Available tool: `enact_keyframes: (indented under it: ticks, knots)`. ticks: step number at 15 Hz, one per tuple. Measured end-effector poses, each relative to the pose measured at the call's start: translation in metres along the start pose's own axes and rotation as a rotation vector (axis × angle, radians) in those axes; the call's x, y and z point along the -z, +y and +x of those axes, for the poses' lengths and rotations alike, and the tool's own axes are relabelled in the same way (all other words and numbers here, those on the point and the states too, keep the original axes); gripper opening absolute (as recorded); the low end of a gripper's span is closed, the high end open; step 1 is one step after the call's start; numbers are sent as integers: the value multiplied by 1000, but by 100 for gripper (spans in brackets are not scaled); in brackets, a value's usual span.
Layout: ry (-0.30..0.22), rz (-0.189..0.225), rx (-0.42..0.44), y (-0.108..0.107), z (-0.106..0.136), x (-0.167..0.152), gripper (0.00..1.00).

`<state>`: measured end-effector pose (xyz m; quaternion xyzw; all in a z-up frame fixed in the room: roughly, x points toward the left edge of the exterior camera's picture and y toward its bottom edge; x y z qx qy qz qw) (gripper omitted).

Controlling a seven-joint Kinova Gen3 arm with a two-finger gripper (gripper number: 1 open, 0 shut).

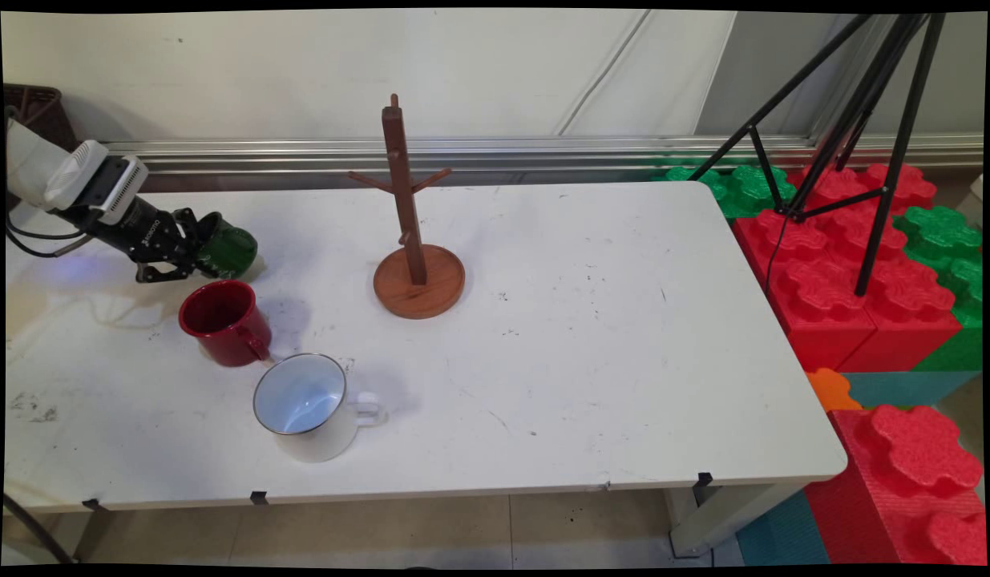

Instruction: Place the picked object on the table

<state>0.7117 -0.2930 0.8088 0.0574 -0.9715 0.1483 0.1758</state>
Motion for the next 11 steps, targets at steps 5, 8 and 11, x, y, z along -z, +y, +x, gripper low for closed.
enact_keyframes:
  ticks: [5, 8, 11]
  knots:
    - [-10, 0, -32, -1, -1, -1, 100]
    - [-10, 7, -43, -3, 0, 0, 100]
    - [-8, 16, -52, -6, 1, 2, 100]
